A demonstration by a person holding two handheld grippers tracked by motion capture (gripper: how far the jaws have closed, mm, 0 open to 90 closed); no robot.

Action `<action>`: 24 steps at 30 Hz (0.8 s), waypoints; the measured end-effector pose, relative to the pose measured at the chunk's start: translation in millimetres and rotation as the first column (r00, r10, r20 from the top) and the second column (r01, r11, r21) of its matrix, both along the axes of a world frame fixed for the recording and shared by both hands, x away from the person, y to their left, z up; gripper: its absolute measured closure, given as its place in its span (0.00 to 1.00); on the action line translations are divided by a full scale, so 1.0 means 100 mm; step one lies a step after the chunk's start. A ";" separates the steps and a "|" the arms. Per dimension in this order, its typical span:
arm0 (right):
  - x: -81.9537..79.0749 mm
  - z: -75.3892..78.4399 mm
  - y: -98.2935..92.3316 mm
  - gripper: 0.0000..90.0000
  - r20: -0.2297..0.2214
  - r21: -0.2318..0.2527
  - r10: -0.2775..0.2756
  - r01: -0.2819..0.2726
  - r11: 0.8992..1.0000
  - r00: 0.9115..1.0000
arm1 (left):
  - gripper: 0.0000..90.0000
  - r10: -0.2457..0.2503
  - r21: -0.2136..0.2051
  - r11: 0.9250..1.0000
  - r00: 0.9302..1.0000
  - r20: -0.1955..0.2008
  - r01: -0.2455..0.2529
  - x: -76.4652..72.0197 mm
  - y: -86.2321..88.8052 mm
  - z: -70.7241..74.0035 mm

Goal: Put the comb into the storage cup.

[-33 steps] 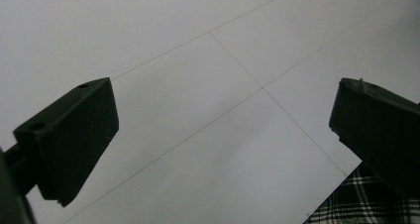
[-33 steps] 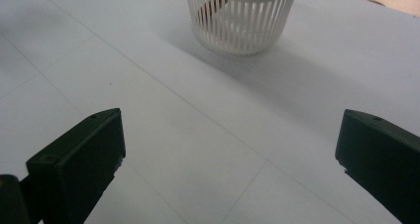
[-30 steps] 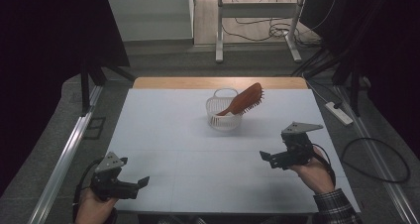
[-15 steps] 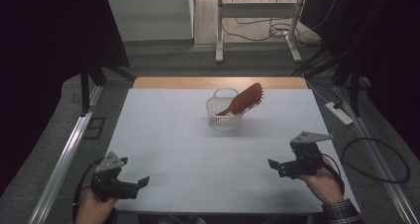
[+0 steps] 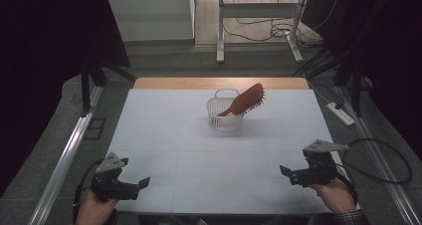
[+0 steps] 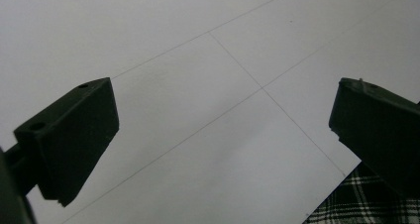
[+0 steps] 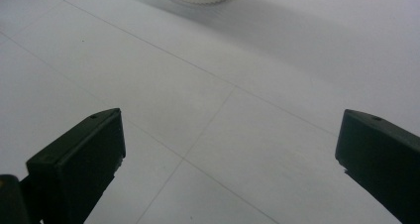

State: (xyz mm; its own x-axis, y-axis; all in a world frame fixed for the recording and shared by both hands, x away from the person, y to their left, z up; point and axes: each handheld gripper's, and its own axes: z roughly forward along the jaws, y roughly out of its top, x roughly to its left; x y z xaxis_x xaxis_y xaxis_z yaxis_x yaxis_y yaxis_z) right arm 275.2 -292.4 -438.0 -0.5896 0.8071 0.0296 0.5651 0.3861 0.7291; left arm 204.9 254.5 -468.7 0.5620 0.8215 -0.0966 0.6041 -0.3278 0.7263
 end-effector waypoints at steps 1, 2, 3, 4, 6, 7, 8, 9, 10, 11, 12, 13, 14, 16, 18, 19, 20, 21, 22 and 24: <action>-0.01 0.00 -0.01 0.00 -0.001 0.003 -0.004 0.004 1.000 1.000 | 0.00 0.000 0.000 1.000 1.000 0.000 0.000 0.00 0.00 0.00; -0.02 -0.01 -0.02 0.00 -0.002 0.005 -0.007 0.007 1.000 1.000 | 0.00 0.000 -0.001 1.000 1.000 0.000 0.000 0.00 0.00 0.00; -0.04 -0.01 -0.04 0.00 -0.005 0.004 -0.011 0.011 1.000 1.000 | 0.00 0.001 -0.001 1.000 1.000 0.000 -0.001 0.00 0.00 0.00; -0.06 -0.02 -0.05 0.00 -0.009 0.001 -0.014 0.014 1.000 1.000 | 0.00 0.000 -0.001 1.000 1.000 0.000 0.000 0.00 0.00 0.00; -0.07 -0.02 -0.06 0.00 -0.011 -0.002 -0.017 0.017 1.000 1.000 | 0.00 0.000 0.000 1.000 1.000 0.000 0.000 0.00 0.00 0.00; -0.09 -0.03 -0.07 0.00 -0.010 -0.001 -0.019 0.019 1.000 1.000 | 0.00 0.000 0.000 1.000 1.000 0.000 0.000 0.00 0.00 0.00; -0.10 -0.03 -0.07 0.00 -0.011 -0.001 -0.020 0.020 1.000 1.000 | 0.00 -0.001 0.000 1.000 1.000 0.000 0.001 0.00 0.00 0.00; -0.11 -0.03 -0.08 0.00 -0.012 -0.001 -0.021 0.021 1.000 1.000 | 0.00 0.000 0.000 1.000 1.000 0.000 0.000 0.00 0.00 0.00; -0.13 -0.04 -0.09 0.00 -0.012 -0.003 -0.022 0.022 1.000 1.000 | 0.00 0.001 -0.001 1.000 1.000 -0.001 -0.001 0.00 0.00 0.00; -0.14 -0.04 -0.09 0.00 -0.013 -0.005 -0.026 0.026 1.000 1.000 | 0.00 0.001 -0.002 1.000 1.000 -0.001 -0.001 0.00 0.00 0.00; -0.15 -0.04 -0.10 0.00 -0.013 -0.006 -0.028 0.028 1.000 1.000 | 0.00 0.001 -0.001 1.000 1.000 -0.001 -0.001 0.00 0.00 0.00; -0.16 -0.05 -0.11 0.00 -0.013 -0.008 -0.029 0.029 1.000 1.000 | 0.00 0.002 -0.002 1.000 1.000 -0.001 -0.002 0.00 0.00 0.00; -0.17 -0.05 -0.11 0.00 -0.014 -0.011 -0.032 0.032 0.999 0.999 | 0.00 0.002 -0.002 1.000 1.000 -0.001 -0.002 0.00 0.00 0.00; -0.19 -0.05 -0.13 0.00 -0.013 -0.016 -0.037 0.036 0.999 0.999 | 0.00 0.002 -0.002 1.000 1.000 -0.001 -0.002 0.00 0.00 0.00; -0.21 -0.05 -0.14 0.00 -0.015 -0.020 -0.041 0.041 0.999 0.999 | 0.00 0.002 -0.002 1.000 1.000 -0.001 -0.002 0.00 0.00 0.00; -0.22 -0.05 -0.14 0.00 -0.015 -0.023 -0.044 0.044 0.999 0.999 | 0.00 0.002 -0.002 1.000 1.000 -0.002 -0.002 0.00 0.00 0.00; -0.23 -0.05 -0.15 0.00 -0.016 -0.024 -0.047 0.047 0.999 0.999 | 0.00 0.002 -0.002 1.000 1.000 -0.001 -0.002 0.00 0.00 0.00; -0.23 -0.05 -0.16 0.00 -0.017 -0.026 -0.050 0.049 0.998 0.999 | 0.00 0.002 -0.003 1.000 1.000 -0.002 -0.002 0.00 0.00 0.00; -0.24 -0.05 -0.16 0.00 -0.022 -0.028 -0.053 0.052 0.998 0.998 | 0.00 0.002 -0.002 1.000 1.000 -0.002 -0.002 0.00 0.00 0.00; -0.26 -0.06 -0.17 0.00 -0.027 -0.032 -0.059 0.059 0.998 0.998 | 0.00 0.003 -0.004 1.000 1.000 -0.002 -0.003 0.00 0.00 0.00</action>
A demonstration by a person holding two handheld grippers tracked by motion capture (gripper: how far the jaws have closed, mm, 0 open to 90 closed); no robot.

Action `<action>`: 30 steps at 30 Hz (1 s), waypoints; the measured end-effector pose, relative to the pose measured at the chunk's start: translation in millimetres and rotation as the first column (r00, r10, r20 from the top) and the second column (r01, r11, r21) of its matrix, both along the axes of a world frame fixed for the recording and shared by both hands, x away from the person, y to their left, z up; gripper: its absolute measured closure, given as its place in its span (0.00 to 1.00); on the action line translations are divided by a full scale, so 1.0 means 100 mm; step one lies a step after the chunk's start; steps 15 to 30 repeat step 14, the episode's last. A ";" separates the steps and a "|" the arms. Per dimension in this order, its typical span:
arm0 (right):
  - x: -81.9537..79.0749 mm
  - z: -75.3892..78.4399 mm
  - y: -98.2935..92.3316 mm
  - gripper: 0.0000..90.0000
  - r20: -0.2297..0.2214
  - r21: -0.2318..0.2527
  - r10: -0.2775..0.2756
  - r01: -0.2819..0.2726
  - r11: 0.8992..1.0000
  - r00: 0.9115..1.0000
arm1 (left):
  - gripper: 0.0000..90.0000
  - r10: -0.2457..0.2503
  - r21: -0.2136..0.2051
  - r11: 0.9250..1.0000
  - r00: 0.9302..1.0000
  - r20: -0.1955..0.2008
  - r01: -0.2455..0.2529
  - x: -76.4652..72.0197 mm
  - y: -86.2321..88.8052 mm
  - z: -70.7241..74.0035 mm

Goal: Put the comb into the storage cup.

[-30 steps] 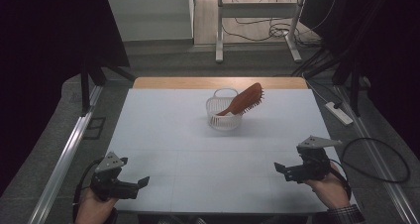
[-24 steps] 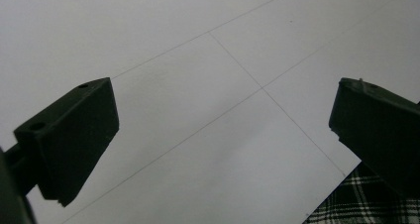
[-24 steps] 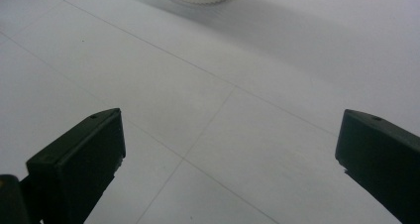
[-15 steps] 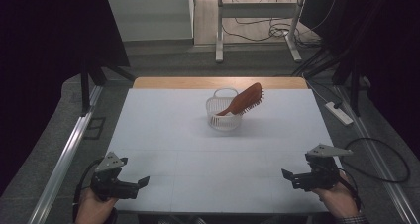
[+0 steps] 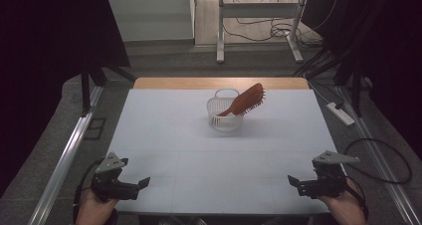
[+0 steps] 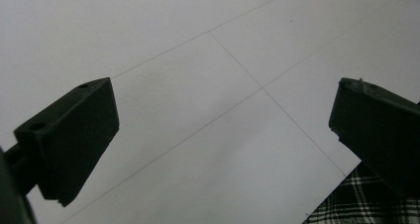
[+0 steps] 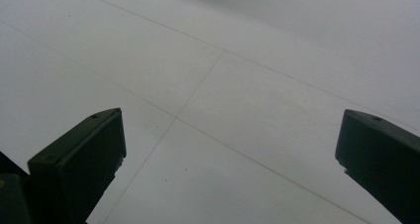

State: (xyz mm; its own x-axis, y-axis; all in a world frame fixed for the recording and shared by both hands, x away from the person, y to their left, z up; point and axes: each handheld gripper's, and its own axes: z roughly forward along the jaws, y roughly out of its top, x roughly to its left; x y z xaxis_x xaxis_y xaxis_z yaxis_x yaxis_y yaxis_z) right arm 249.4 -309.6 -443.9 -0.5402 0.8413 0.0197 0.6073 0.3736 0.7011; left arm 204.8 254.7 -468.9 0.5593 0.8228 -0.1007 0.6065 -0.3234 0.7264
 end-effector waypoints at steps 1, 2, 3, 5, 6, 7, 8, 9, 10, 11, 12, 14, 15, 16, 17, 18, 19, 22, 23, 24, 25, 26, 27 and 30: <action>-0.01 0.00 0.00 0.00 -0.001 -0.001 -0.005 0.005 1.000 1.000 | 0.00 0.000 0.000 1.000 1.000 0.000 0.000 0.00 0.00 0.00; -0.01 0.01 -0.01 0.00 0.000 0.000 -0.009 0.009 1.000 1.000 | 0.00 0.000 0.000 1.000 1.000 0.000 0.000 0.00 0.00 0.00; -0.02 0.01 -0.01 0.00 -0.001 -0.001 -0.011 0.011 1.000 1.000 | 0.00 0.000 -0.001 1.000 1.000 0.000 0.000 0.00 0.00 0.00; -0.03 0.01 -0.02 0.00 -0.008 -0.005 -0.018 0.018 1.000 1.000 | 0.00 0.000 -0.001 1.000 1.000 0.000 0.000 0.00 0.00 0.00; -0.03 0.01 -0.02 0.00 -0.008 -0.008 -0.022 0.022 1.000 1.000 | 0.00 0.000 0.000 1.000 1.000 -0.001 0.000 0.00 0.00 0.00; -0.04 0.01 -0.02 0.00 -0.011 -0.013 -0.025 0.024 1.000 1.000 | 0.00 0.001 0.001 1.000 1.000 0.000 -0.001 0.00 0.00 0.00; -0.04 0.01 -0.02 0.00 -0.015 -0.021 -0.028 0.028 0.999 0.999 | 0.00 0.001 0.001 1.000 1.000 0.000 -0.001 0.00 0.00 0.00; -0.04 0.01 -0.02 0.00 -0.017 -0.026 -0.029 0.029 0.999 0.999 | 0.00 0.001 0.001 1.000 1.000 0.000 -0.001 0.00 0.00 0.00; -0.04 0.01 -0.02 0.00 -0.017 -0.028 -0.030 0.029 0.999 0.999 | 0.00 0.001 0.001 1.000 1.000 -0.001 -0.001 0.00 0.00 0.00; -0.04 0.01 -0.02 0.00 -0.018 -0.030 -0.029 0.029 0.999 0.999 | 0.00 0.001 0.001 1.000 1.000 -0.001 -0.001 0.00 0.00 0.00; -0.04 0.01 -0.02 0.00 -0.019 -0.031 -0.030 0.029 0.999 0.999 | 0.00 0.001 0.000 1.000 1.000 0.000 -0.001 0.00 0.00 0.00; -0.03 0.00 -0.02 0.00 -0.023 -0.037 -0.033 0.032 0.999 0.999 | 0.00 0.002 -0.001 1.000 1.000 -0.003 -0.002 0.01 -0.01 0.00; -0.03 0.00 -0.02 0.00 -0.023 -0.037 -0.033 0.032 0.999 0.999 | 0.00 0.002 -0.001 1.000 1.000 -0.003 -0.002 0.01 -0.01 0.00; -0.03 0.00 -0.02 0.00 -0.023 -0.037 -0.033 0.032 0.999 0.999 | 0.00 0.002 -0.001 1.000 1.000 -0.003 -0.002 0.01 -0.01 0.00; -0.03 0.00 -0.02 0.00 -0.023 -0.037 -0.033 0.032 0.999 0.999 | 0.00 0.002 -0.001 1.000 1.000 -0.003 -0.002 0.01 -0.01 0.00; -0.03 0.00 -0.02 0.00 -0.023 -0.037 -0.033 0.032 0.999 0.999 | 0.00 0.002 -0.001 1.000 1.000 -0.003 -0.002 0.01 -0.01 0.00; -0.03 0.00 -0.02 0.00 -0.023 -0.037 -0.033 0.032 0.999 0.999 | 0.00 0.002 -0.001 1.000 1.000 -0.003 -0.002 0.01 -0.01 0.00; -0.03 0.00 -0.02 0.00 -0.023 -0.037 -0.033 0.032 0.999 0.999 | 0.00 0.002 -0.001 1.000 1.000 -0.003 -0.002 0.01 -0.01 0.00; -0.03 0.00 -0.02 0.00 -0.023 -0.037 -0.033 0.032 0.999 0.999 | 0.00 0.002 -0.001 1.000 1.000 -0.003 -0.002 0.01 -0.01 0.00; -0.03 0.00 -0.02 0.00 -0.023 -0.037 -0.033 0.032 0.999 0.999 | 0.00 0.002 -0.001 1.000 1.000 -0.003 -0.002 0.01 -0.01 0.00; -0.03 0.00 -0.02 0.00 -0.023 -0.037 -0.033 0.032 0.999 0.999 | 0.00 0.002 -0.001 1.000 1.000 -0.003 -0.002 0.01 -0.01 0.00; -0.03 0.00 -0.02 0.00 -0.023 -0.037 -0.033 0.032 0.999 0.999 | 0.00 0.002 -0.001 1.000 1.000 -0.003 -0.002 0.01 -0.01 0.00; -0.03 0.00 -0.02 0.00 -0.023 -0.037 -0.033 0.032 0.999 0.999 | 0.00 0.002 -0.001 1.000 1.000 -0.003 -0.002 0.01 -0.01 0.00; -0.03 0.00 -0.02 0.00 -0.023 -0.037 -0.033 0.032 0.999 0.999 | 0.00 0.002 -0.001 1.000 1.000 -0.003 -0.002 0.01 -0.01 0.00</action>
